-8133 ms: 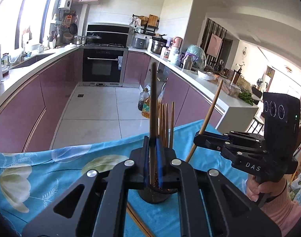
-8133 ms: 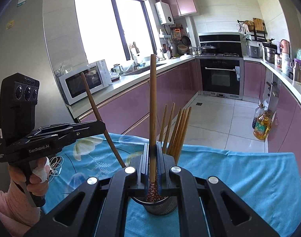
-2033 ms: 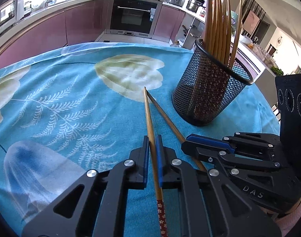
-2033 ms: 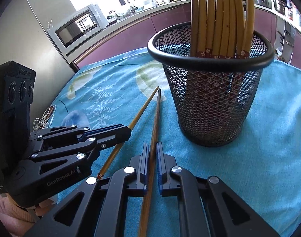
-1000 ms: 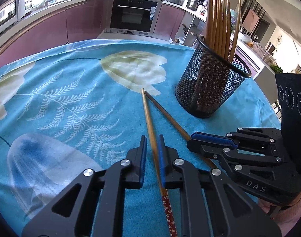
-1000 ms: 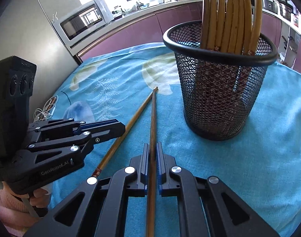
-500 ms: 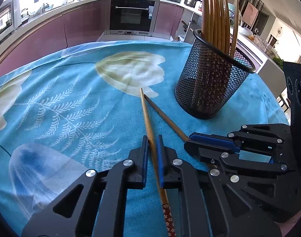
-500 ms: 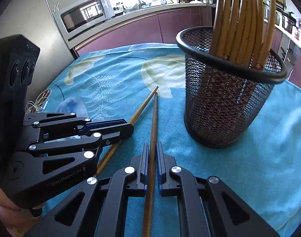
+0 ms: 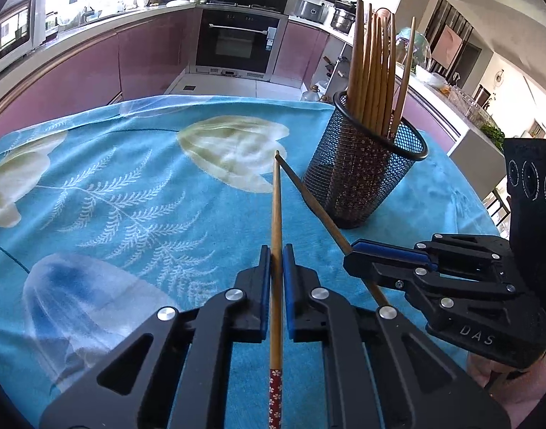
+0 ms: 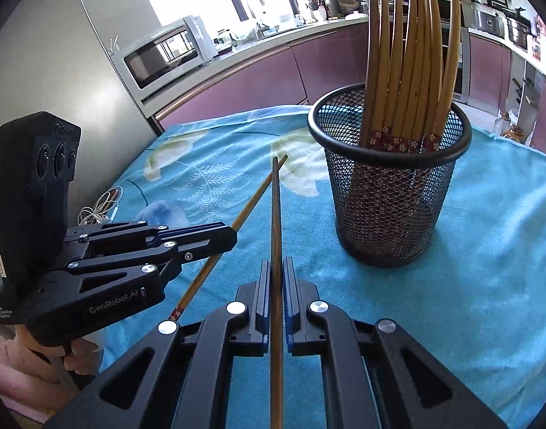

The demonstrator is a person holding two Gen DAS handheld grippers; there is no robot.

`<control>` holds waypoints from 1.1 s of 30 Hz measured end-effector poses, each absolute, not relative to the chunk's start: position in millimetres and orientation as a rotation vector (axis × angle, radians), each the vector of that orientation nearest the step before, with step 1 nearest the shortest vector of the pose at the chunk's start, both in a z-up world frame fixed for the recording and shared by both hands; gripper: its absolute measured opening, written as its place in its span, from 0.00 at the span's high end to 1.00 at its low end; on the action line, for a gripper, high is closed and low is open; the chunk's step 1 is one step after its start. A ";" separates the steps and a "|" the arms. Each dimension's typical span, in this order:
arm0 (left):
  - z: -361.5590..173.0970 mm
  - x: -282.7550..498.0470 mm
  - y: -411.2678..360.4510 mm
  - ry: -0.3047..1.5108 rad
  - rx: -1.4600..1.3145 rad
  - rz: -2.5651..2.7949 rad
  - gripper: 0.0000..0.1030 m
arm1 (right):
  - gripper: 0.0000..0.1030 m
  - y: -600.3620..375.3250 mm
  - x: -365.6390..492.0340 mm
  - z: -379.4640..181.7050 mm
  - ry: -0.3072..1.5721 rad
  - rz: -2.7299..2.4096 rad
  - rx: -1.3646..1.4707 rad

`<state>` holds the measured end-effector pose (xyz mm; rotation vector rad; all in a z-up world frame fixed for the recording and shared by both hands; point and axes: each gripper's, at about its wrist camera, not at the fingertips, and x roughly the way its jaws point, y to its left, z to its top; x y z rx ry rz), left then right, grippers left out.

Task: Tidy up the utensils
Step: 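Lift the grasped chopstick upright with the right gripper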

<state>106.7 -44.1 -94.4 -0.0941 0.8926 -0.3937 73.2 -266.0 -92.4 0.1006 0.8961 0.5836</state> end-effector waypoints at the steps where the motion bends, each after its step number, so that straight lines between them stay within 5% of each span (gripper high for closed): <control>1: -92.8 105.4 -43.5 0.890 -0.098 -0.397 0.93 | 0.95 -266.3 72.3 -90.8 0.891 0.589 0.106; 33: -78.3 87.7 -38.9 0.869 -0.200 -0.538 0.93 | 0.94 -264.4 61.9 -74.2 0.856 0.680 0.128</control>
